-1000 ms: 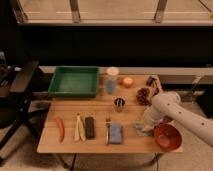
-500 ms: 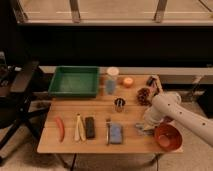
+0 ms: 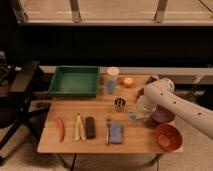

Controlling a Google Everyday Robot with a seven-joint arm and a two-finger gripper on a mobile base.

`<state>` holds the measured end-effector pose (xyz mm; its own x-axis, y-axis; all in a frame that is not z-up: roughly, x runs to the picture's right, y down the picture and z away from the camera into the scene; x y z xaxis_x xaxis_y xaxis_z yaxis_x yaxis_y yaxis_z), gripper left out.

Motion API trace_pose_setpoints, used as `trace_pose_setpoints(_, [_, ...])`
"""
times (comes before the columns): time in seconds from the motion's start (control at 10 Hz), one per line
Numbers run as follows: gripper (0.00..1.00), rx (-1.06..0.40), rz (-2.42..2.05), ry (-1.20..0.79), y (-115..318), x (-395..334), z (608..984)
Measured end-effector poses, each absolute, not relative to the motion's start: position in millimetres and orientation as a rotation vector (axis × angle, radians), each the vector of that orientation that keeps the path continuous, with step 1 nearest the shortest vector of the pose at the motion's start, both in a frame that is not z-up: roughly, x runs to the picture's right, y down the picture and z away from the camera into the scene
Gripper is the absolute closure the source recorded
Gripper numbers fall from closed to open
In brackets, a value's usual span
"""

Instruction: Place towel in plastic cup

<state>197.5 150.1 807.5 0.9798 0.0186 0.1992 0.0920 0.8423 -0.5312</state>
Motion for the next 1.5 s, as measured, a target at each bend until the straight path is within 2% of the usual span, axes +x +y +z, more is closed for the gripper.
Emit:
trace_pose_setpoints(0.3, [1.00, -0.568, -0.037, -0.193, 151, 198, 808])
trace_pose_setpoints(0.5, [1.00, -0.506, -0.020, -0.187, 140, 204, 804])
trace_pose_setpoints(1.0, [1.00, -0.303, -0.115, -0.197, 45, 165, 799])
trace_pose_setpoints(1.3, [1.00, -0.242, -0.170, -0.230, -15, 145, 804])
trace_pose_setpoints(1.5, [1.00, -0.233, -0.182, -0.240, -29, 140, 806])
